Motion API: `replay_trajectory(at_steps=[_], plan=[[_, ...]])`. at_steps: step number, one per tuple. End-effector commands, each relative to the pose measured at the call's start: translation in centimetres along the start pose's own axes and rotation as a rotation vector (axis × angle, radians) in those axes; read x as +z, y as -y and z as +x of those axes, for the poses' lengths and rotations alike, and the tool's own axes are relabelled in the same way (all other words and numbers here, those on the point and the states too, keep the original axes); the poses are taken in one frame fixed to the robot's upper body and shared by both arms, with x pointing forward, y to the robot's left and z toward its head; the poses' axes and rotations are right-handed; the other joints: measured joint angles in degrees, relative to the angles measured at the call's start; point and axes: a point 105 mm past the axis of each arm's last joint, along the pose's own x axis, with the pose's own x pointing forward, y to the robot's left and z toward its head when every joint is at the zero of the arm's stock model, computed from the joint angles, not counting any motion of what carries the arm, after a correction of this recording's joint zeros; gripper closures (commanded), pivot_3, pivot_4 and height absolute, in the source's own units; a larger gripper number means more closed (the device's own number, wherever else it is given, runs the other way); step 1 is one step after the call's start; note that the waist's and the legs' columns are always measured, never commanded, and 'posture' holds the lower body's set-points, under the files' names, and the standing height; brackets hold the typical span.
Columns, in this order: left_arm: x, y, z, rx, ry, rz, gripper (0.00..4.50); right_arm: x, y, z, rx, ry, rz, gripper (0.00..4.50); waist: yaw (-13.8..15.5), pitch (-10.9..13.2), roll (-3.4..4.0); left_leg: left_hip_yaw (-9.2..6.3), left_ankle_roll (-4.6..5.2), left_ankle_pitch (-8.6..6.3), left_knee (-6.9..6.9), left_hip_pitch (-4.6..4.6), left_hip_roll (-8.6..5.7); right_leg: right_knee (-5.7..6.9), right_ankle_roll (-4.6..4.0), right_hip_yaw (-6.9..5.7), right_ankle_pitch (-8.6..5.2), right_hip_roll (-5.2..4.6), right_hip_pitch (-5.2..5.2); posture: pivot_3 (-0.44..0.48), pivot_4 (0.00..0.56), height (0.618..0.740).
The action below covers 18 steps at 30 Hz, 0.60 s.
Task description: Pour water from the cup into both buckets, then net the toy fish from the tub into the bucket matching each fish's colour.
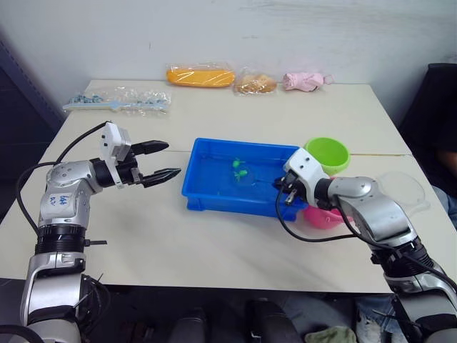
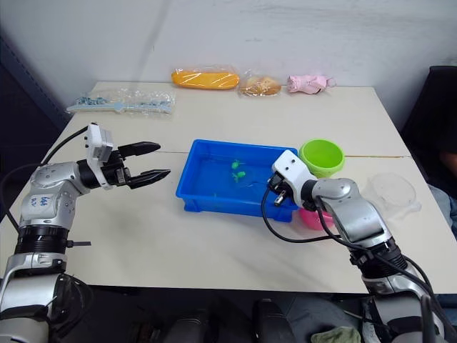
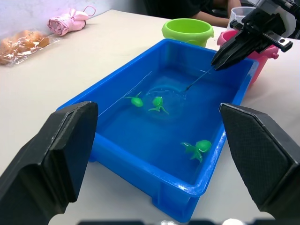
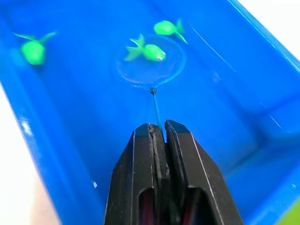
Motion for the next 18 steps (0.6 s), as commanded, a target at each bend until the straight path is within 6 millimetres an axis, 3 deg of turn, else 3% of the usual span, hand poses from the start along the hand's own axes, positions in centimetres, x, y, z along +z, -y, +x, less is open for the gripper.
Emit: replay_trajectory(at_steps=[1,10,18], plan=[[1.4,-0.1,-0.1,0.0,0.026,0.045,0.02,1.4,0.2,-1.3,0.004,0.069,0.012,4.5,0.0,0.0,0.0,0.0,0.0,0.0,0.0,0.0,0.0,-0.01,0.0,0.0,0.0,0.0,0.0,0.0,0.15,0.74],[2.4,0.3,0.9,-0.044,0.066,0.06,0.02,1.6,-0.2,-3.5,0.04,0.114,0.062,4.5,0.1,0.0,0.0,-0.02,0.01,-0.01,-0.02,0.0,0.0,-0.03,0.0,0.0,0.0,0.0,0.01,0.0,0.15,0.74],[3.9,1.3,3.0,-0.116,0.136,0.037,0.02,2.1,0.6,-6.1,-0.009,0.185,0.125,4.5,0.2,0.0,0.0,-0.03,0.01,-0.01,-0.02,0.0,0.0,-0.03,0.0,-0.01,0.0,0.0,0.02,0.0,0.15,0.74]])
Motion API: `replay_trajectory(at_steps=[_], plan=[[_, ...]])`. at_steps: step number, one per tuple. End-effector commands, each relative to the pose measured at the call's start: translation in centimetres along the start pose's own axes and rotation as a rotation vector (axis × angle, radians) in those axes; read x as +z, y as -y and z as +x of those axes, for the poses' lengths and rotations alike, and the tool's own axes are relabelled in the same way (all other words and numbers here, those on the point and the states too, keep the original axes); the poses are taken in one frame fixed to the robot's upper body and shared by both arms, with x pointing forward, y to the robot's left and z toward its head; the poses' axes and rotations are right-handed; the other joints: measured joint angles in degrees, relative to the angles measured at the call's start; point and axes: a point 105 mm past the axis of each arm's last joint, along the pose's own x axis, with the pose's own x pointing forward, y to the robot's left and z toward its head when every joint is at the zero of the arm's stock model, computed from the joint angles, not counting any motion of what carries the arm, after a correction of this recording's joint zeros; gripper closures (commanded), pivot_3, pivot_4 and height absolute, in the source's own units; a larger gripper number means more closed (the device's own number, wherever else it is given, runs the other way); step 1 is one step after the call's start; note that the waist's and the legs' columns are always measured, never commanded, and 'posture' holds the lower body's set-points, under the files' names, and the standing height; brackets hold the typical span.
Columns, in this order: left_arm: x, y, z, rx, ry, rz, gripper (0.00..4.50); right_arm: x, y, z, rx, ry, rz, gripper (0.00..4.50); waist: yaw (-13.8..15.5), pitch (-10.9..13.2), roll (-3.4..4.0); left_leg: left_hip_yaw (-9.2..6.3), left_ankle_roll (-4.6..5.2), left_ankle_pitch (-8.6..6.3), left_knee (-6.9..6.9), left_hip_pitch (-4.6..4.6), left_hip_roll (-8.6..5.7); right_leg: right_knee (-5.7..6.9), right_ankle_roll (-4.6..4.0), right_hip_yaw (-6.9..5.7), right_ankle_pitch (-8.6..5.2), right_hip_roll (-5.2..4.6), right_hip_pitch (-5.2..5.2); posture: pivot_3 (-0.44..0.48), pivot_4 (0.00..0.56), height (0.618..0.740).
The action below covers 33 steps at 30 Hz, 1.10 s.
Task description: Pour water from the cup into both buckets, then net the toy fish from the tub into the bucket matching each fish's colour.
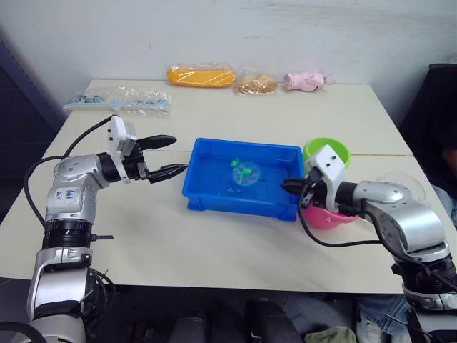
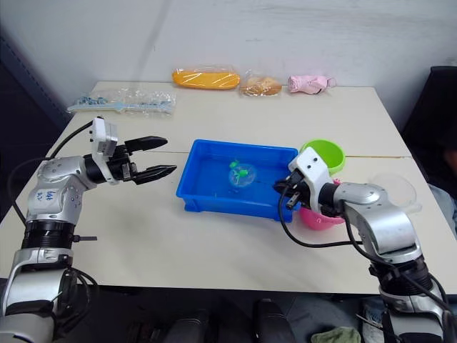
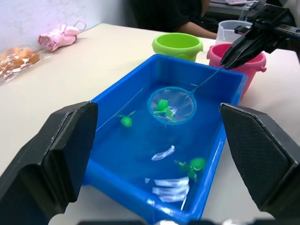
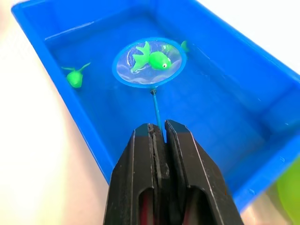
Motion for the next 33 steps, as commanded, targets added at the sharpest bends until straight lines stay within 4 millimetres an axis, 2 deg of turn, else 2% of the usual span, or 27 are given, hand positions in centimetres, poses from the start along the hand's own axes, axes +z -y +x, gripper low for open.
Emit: replay_trajectory(at_steps=[1,7,12,16,22,27,30,33], plan=[[2.3,0.2,1.3,-0.027,0.084,0.036,0.02,1.6,0.4,-1.7,-0.041,0.07,-0.01,4.5,0.0,0.0,0.0,0.0,0.0,0.0,0.0,0.0,0.0,0.0,0.0,0.0,0.0,0.0,0.0,0.0,0.15,0.74],[3.3,1.0,3.9,-0.067,0.139,0.056,0.02,2.4,0.8,-3.9,-0.104,0.095,-0.004,4.5,0.0,0.0,0.0,0.0,0.0,0.0,0.0,-0.01,0.0,-0.01,0.02,0.01,0.01,0.0,0.01,0.0,0.15,0.74],[3.9,1.0,5.1,-0.072,0.169,0.043,0.02,3.3,0.9,-6.3,-0.138,0.1,-0.018,4.5,0.0,0.0,0.0,-0.02,-0.01,0.01,-0.01,0.0,0.0,-0.01,0.02,0.0,0.01,0.01,0.01,0.0,0.15,0.74],[4.1,1.2,6.4,-0.095,0.206,0.008,0.02,3.4,1.9,-8.8,-0.212,0.104,0.004,4.5,0.3,0.0,0.0,-0.01,0.0,0.0,-0.01,0.0,0.0,-0.04,0.02,0.0,0.01,0.01,0.04,0.0,0.15,0.74],[4.2,1.8,8.3,-0.128,0.242,-0.031,0.02,3.0,4.4,-12.4,-0.376,0.086,0.023,4.5,0.7,0.0,0.0,0.0,0.0,0.0,-0.01,0.0,-0.01,-0.06,0.04,0.01,0.02,0.01,0.06,0.0,0.15,0.74],[4.0,2.0,9.5,-0.119,0.252,-0.043,0.02,2.3,6.2,-13.8,-0.499,0.059,0.004,4.5,0.7,0.0,0.0,0.02,0.0,0.01,-0.02,0.01,0.0,-0.05,0.06,0.04,0.03,0.04,0.05,0.0,0.15,0.74],[3.6,2.0,10.1,-0.102,0.248,-0.049,0.02,1.7,7.0,-13.7,-0.55,0.029,-0.023,4.5,0.8,0.0,0.0,0.05,-0.01,0.01,-0.02,0.02,-0.01,-0.04,0.06,0.08,0.03,0.04,0.05,0.0,0.15,0.74],[3.4,2.1,10.6,-0.092,0.248,-0.055,0.02,0.7,8.0,-13.3,-0.629,-0.073,-0.169,4.5,0.8,0.0,0.0,0.06,-0.01,0.01,-0.02,0.02,-0.01,-0.04,0.06,0.08,0.03,0.05,0.05,0.0,0.15,0.74]])
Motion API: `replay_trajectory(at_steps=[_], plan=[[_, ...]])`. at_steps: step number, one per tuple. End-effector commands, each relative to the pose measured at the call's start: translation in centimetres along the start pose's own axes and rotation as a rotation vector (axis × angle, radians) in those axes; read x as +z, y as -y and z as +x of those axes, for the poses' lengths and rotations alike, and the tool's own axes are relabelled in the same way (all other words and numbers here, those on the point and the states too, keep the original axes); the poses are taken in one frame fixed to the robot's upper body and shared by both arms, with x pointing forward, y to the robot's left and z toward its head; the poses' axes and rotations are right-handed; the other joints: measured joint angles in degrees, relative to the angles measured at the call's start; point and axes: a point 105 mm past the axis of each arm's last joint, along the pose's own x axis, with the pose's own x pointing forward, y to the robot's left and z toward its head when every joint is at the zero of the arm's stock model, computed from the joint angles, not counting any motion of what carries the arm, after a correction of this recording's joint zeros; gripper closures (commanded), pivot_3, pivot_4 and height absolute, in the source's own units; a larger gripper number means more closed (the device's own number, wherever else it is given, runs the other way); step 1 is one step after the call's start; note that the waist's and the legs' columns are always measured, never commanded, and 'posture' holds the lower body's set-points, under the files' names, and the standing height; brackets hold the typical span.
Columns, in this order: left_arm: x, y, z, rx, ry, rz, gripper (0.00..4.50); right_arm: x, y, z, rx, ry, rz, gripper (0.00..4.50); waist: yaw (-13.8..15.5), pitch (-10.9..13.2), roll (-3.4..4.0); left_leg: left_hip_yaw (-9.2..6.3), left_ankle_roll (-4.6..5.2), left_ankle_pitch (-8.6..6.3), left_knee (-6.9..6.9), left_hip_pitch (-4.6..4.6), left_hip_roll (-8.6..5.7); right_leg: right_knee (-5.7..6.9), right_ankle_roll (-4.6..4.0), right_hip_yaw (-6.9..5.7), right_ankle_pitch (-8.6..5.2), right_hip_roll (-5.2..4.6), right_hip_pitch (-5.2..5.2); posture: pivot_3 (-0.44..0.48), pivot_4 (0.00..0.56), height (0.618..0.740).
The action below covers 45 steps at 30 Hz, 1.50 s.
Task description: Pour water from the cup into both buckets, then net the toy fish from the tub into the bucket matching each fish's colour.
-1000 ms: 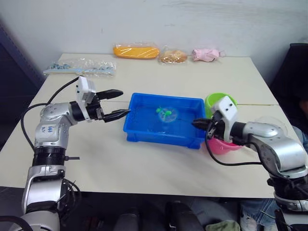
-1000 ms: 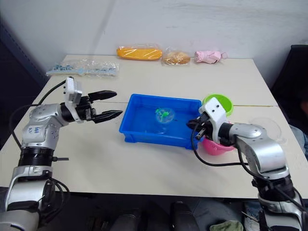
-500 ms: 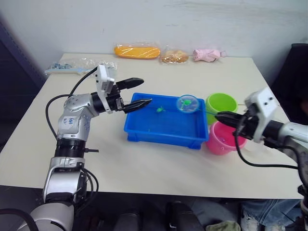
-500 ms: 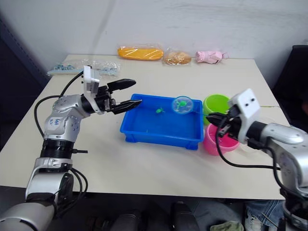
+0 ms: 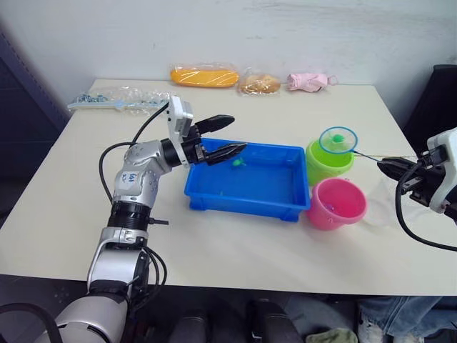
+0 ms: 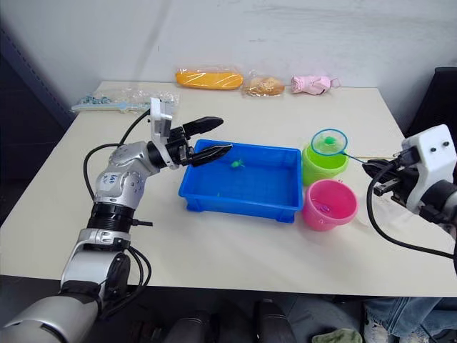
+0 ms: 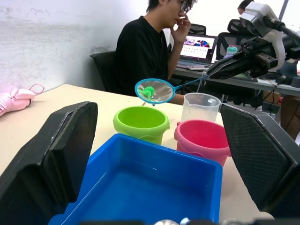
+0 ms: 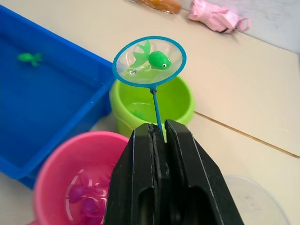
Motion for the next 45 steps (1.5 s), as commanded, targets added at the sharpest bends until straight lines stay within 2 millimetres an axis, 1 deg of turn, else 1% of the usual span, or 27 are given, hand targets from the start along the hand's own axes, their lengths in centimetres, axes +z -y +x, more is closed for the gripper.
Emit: replay_trajectory(at_steps=[1,4,7,9,14,16,20,23,25,27,32,34,36,38,40,42,45], plan=[[0.9,-0.1,0.8,0.004,0.016,0.042,0.02,0.1,1.0,0.6,-0.108,-0.026,-0.23,4.5,0.0,0.0,0.0,0.0,0.0,0.0,0.0,0.0,0.0,0.0,0.0,0.0,0.0,0.01,0.0,0.0,0.15,0.74],[1.1,0.1,1.2,0.0,0.03,0.039,0.02,-0.2,0.8,1.3,-0.124,-0.037,-0.346,4.5,0.0,0.0,0.0,0.03,-0.01,0.0,0.0,0.01,0.0,0.0,0.0,0.02,0.0,0.02,0.0,0.0,0.15,0.74],[1.2,0.4,1.4,-0.01,0.035,0.044,0.02,-0.6,1.0,1.8,-0.161,-0.056,-0.48,4.5,0.0,0.0,0.0,0.04,-0.02,0.01,0.0,0.01,0.0,0.0,0.0,0.02,0.0,0.03,0.0,0.0,0.15,0.74],[1.2,0.5,1.4,-0.013,0.035,0.043,0.02,-0.8,1.0,2.0,-0.162,-0.082,-0.597,4.5,0.2,0.0,0.0,0.04,-0.02,0.01,0.0,0.01,0.0,-0.01,0.0,0.02,0.0,0.03,0.0,0.0,0.15,0.74],[1.0,0.6,1.1,-0.014,0.031,0.042,0.02,-0.2,1.0,2.2,-0.176,-0.104,-0.857,4.5,0.3,0.0,0.0,0.07,-0.02,0.01,0.01,0.01,0.0,-0.01,0.0,0.04,0.0,0.04,-0.01,0.0,0.15,0.74],[0.9,0.7,1.2,-0.016,0.032,0.041,0.02,-0.1,0.8,2.3,-0.164,-0.123,-0.99,4.5,0.3,0.0,0.0,0.07,-0.03,0.01,0.01,0.02,0.0,-0.01,0.0,0.04,0.0,0.05,-0.01,0.0,0.15,0.74],[0.9,0.8,1.3,-0.02,0.035,0.038,0.02,0.4,0.5,2.4,-0.141,-0.122,-1.147,4.5,0.5,0.0,0.01,0.09,-0.03,0.01,0.01,0.02,0.0,-0.02,0.0,0.06,0.0,0.05,0.0,0.0,0.15,0.74],[0.8,0.9,1.4,-0.021,0.041,0.035,0.02,0.2,0.3,2.5,-0.122,-0.118,-1.215,4.5,0.5,0.0,0.01,0.1,-0.03,0.02,0.02,0.03,0.0,-0.02,0.01,0.06,0.0,0.06,0.0,0.0,0.15,0.74],[0.8,1.0,1.4,-0.022,0.043,0.034,0.02,-0.8,0.1,2.5,-0.081,-0.147,-1.275,4.5,0.6,0.0,0.01,0.1,-0.03,0.02,0.02,0.02,-0.01,-0.02,0.01,0.06,0.0,0.06,0.0,0.0,0.15,0.74],[0.8,1.0,1.4,-0.021,0.044,0.033,0.02,-0.9,0.2,2.4,-0.084,-0.151,-1.312,4.5,0.6,0.0,0.01,0.1,-0.03,0.02,0.02,0.02,0.0,-0.02,0.01,0.05,0.0,0.06,0.0,0.0,0.15,0.74],[0.7,0.9,1.3,-0.014,0.047,0.033,0.02,-0.4,0.7,2.4,-0.119,-0.137,-1.403,4.5,0.5,0.0,0.01,0.13,-0.03,0.02,0.04,0.04,-0.01,0.01,0.01,0.08,0.0,0.08,0.0,0.0,0.15,0.74],[0.7,0.8,1.2,-0.01,0.048,0.032,0.02,-0.1,0.8,2.4,-0.132,-0.122,-1.472,4.5,0.5,0.0,0.01,0.13,-0.04,0.02,0.04,0.05,0.0,0.02,0.01,0.09,0.0,0.09,0.0,0.0,0.15,0.74],[0.7,0.8,1.2,-0.009,0.048,0.032,0.02,-0.1,0.9,2.4,-0.144,-0.107,-1.456,4.5,0.5,0.0,0.01,0.14,-0.04,0.02,0.04,0.05,0.0,0.02,0.01,0.1,0.0,0.09,0.0,0.0,0.15,0.74],[0.6,0.7,1.1,-0.007,0.049,0.031,0.02,0.1,0.7,2.5,-0.148,-0.092,-1.522,4.5,0.5,0.0,0.01,0.15,-0.04,0.02,0.04,0.05,0.0,0.02,0.01,0.1,0.0,0.09,0.0,0.0,0.15,0.74],[0.7,0.7,1.1,-0.006,0.051,0.03,0.02,-0.2,0.4,2.7,-0.128,-0.089,-1.581,4.5,0.5,0.0,0.01,0.15,-0.05,0.03,0.04,0.06,0.0,0.03,0.01,0.1,0.0,0.1,0.0,0.0,0.15,0.74],[0.7,0.7,1.2,-0.005,0.053,0.03,0.02,-0.5,0.1,2.8,-0.111,-0.092,-1.616,4.5,0.5,0.0,0.01,0.17,-0.05,0.03,0.04,0.07,0.0,0.03,0.01,0.12,0.0,0.1,0.0,0.0,0.15,0.74],[0.7,0.7,1.3,-0.005,0.056,0.03,0.02,-0.9,-0.5,3.0,-0.092,-0.079,-1.618,4.5,0.5,0.0,0.01,0.18,-0.05,0.03,0.04,0.07,0.0,0.03,0.01,0.12,0.0,0.1,0.0,0.0,0.15,0.74]])
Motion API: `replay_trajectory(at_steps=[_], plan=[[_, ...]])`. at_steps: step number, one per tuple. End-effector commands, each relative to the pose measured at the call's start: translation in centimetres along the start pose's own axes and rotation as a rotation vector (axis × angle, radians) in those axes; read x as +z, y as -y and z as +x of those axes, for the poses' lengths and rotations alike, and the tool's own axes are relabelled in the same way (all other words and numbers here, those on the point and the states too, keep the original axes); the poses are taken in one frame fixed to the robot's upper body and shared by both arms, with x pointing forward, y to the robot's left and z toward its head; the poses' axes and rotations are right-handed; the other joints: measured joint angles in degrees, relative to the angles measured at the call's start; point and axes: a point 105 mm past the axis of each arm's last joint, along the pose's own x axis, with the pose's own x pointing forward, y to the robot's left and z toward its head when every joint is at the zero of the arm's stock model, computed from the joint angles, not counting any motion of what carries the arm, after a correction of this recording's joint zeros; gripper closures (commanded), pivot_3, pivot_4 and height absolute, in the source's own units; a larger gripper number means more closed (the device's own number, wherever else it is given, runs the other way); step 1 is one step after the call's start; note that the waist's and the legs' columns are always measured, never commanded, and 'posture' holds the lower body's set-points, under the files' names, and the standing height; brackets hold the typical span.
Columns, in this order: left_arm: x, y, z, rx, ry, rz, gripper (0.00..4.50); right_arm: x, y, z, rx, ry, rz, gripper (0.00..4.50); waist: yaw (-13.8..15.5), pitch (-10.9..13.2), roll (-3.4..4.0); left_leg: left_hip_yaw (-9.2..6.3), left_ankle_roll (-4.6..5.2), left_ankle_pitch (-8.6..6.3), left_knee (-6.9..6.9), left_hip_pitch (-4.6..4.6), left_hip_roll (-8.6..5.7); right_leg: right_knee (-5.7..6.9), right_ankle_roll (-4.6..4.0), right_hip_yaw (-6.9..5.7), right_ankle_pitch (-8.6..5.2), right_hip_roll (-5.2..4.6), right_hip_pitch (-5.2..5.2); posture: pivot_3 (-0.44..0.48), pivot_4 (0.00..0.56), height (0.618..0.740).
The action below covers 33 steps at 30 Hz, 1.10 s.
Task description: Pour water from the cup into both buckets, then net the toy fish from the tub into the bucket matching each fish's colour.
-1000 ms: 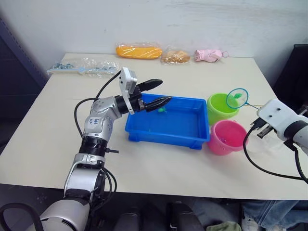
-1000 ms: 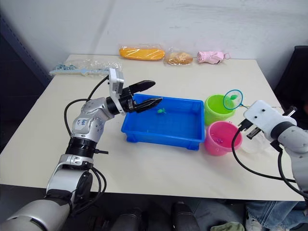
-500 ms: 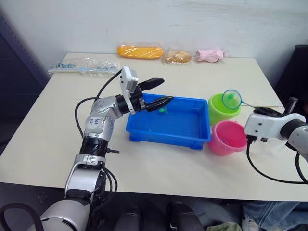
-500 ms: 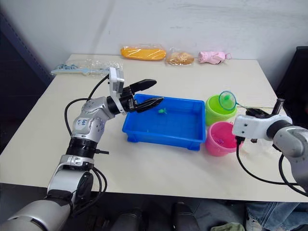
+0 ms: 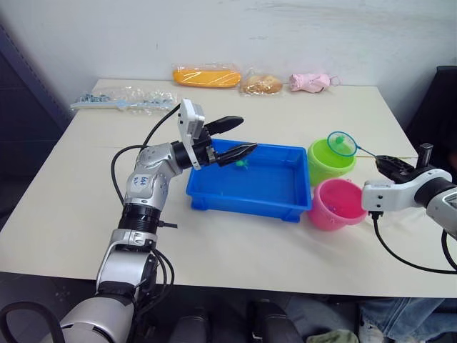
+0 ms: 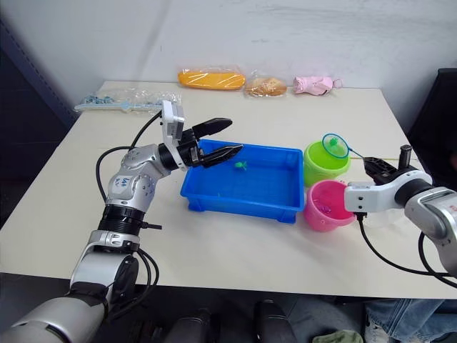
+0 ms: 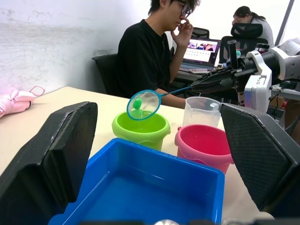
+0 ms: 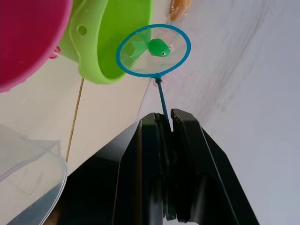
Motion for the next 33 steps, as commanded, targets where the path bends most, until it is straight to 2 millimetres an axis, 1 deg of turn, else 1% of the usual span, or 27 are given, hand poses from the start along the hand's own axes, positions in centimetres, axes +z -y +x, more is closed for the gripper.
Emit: replay_trajectory(at_steps=[1,3,4,8,9,11,14,16,18,19,21,23,24,25,27,28,30,31,33], plan=[[0.9,0.1,0.3,-0.005,0.036,0.029,0.02,0.0,0.5,-0.1,-0.021,-0.005,-0.04,4.5,0.0,0.0,0.0,0.0,0.0,0.0,0.0,0.0,0.0,0.0,0.0,0.0,0.0,0.0,0.0,0.0,0.15,0.74],[0.9,0.1,0.3,-0.004,0.039,0.029,0.02,-0.9,0.3,-0.1,-0.018,-0.046,-0.02,4.5,0.0,0.0,0.0,0.0,0.0,0.0,0.0,0.0,0.0,0.01,0.0,0.01,0.0,0.0,0.0,0.0,0.15,0.74],[1.0,0.1,0.3,-0.001,0.041,0.029,0.02,-1.0,0.2,-0.1,-0.017,-0.049,-0.029,4.5,0.0,0.0,0.0,0.0,0.0,0.0,0.0,0.01,0.0,0.01,0.0,0.01,0.0,0.0,0.0,0.0,0.15,0.74],[1.0,0.1,0.3,0.002,0.043,0.028,0.02,0.4,-1.2,-0.2,0.022,-0.006,-0.027,4.5,0.0,0.0,0.0,0.01,0.0,0.0,0.0,0.01,0.0,0.02,0.0,0.02,0.0,0.01,0.0,0.0,0.15,0.74],[1.0,0.2,0.3,0.002,0.043,0.028,0.02,0.5,-1.4,-0.2,0.023,-0.002,-0.021,4.5,0.0,0.0,0.0,0.01,0.0,0.0,0.0,0.02,0.01,0.02,0.0,0.01,0.0,0.01,0.01,0.0,0.15,0.74],[1.0,0.2,0.3,0.004,0.044,0.028,0.02,0.2,-0.9,-0.3,-0.003,-0.023,0.01,4.5,0.0,0.0,0.0,0.03,0.0,0.0,0.01,0.02,0.0,0.03,0.0,0.04,0.0,0.01,0.0,0.0,0.15,0.74],[1.0,0.2,-0.1,0.008,0.038,0.03,0.02,-0.7,0.7,-0.4,-0.079,-0.054,0.115,4.5,-0.1,0.0,0.0,0.07,0.0,0.0,0.02,0.06,0.0,0.07,0.01,0.07,0.01,0.02,0.01,0.0,0.15,0.74],[1.1,0.0,-0.7,0.017,0.034,0.032,0.02,-0.7,1.9,-0.5,-0.122,-0.038,0.252,4.5,-0.2,0.0,0.01,0.1,-0.01,0.0,0.02,0.1,0.0,0.11,0.01,0.12,0.01,0.03,0.01,0.0,0.15,0.74],[1.5,-0.1,-1.6,0.019,0.042,0.032,0.02,-0.7,3.5,-0.6,-0.178,-0.016,0.406,4.5,-0.6,0.0,0.01,0.1,-0.02,0.01,0.02,0.13,0.03,0.12,0.01,0.12,0.01,0.06,0.01,0.0,0.15,0.74],[1.8,-0.1,-2.1,0.02,0.045,0.032,0.02,-0.8,3.9,-0.6,-0.191,-0.004,0.468,4.5,-0.7,0.0,0.01,0.09,-0.04,0.02,0.01,0.13,0.04,0.14,0.01,0.12,0.0,0.06,0.01,0.0,0.15,0.74],[2.2,-0.2,-3.2,0.022,0.047,0.034,0.02,-1.5,5.0,-0.7,-0.234,0.004,0.571,4.5,-0.8,0.0,0.01,0.07,-0.05,0.02,0.02,0.13,0.04,0.15,0.0,0.11,0.01,0.05,0.01,0.0,0.15,0.74],[2.6,-0.5,-4.7,0.04,0.034,0.046,0.02,-1.5,6.2,-0.5,-0.254,0.052,0.754,4.5,-1.3,0.0,0.01,0.08,-0.04,0.02,0.02,0.13,0.03,0.16,0.0,0.11,0.01,0.03,0.01,0.0,0.15,0.74],[2.7,-0.7,-5.5,0.051,0.023,0.056,0.02,-1.1,6.8,-0.3,-0.254,0.101,0.855,4.5,-1.4,0.0,0.01,0.06,-0.04,0.02,0.02,0.14,0.04,0.16,0.0,0.11,0.01,0.03,0.02,0.0,0.15,0.74],[2.7,-0.9,-6.5,0.064,-0.001,0.073,0.02,-0.2,7.3,-0.1,-0.227,0.172,0.971,4.5,-1.6,0.0,0.01,0.07,-0.04,0.02,0.02,0.14,0.04,0.16,0.0,0.12,0.01,0.03,0.02,0.0,0.15,0.74],[2.7,-1.5,-8.8,0.107,-0.064,0.114,0.02,2.8,8.0,0.2,-0.089,0.34,1.166,4.5,-1.9,0.0,0.02,0.07,-0.05,0.02,-0.01,0.19,0.08,0.18,-0.01,0.11,0.01,0.04,0.02,0.0,0.15,0.74],[2.7,-1.9,-10.0,0.138,-0.091,0.13,0.02,4.5,8.1,0.2,-0.009,0.413,1.217,4.5,-2.1,0.0,0.02,0.05,-0.05,0.02,-0.04,0.21,0.09,0.2,-0.02,0.11,0.0,0.04,0.02,0.0,0.15,0.74],[2.9,-2.4,-11.8,0.181,-0.129,0.15,0.02,7.0,8.1,0.1,0.135,0.502,1.301,4.5,-2.0,0.0,0.03,-0.04,-0.07,0.03,-0.07,0.19,0.12,0.2,-0.04,0.04,-0.01,0.04,0.01,0.0,0.15,0.74],[2.9,-2.5,-12.3,0.191,-0.139,0.152,0.02,7.7,8.1,0.0,0.177,0.521,1.322,4.5,-1.8,0.0,0.03,-0.09,-0.07,0.03,-0.07,0.16,0.12,0.16,-0.05,0.0,-0.01,0.02,0.01,0.0,0.15,0.74],[2.9,-2.8,-13.8,0.225,-0.173,0.16,0.02,8.5,7.6,1.0,0.236,0.484,1.346,4.5,-1.5,0.0,0.03,-0.11,-0.04,0.02,-0.06,0.13,0.09,0.11,-0.05,-0.03,-0.01,-0.06,0.02,0.0,0.15,0.74]])
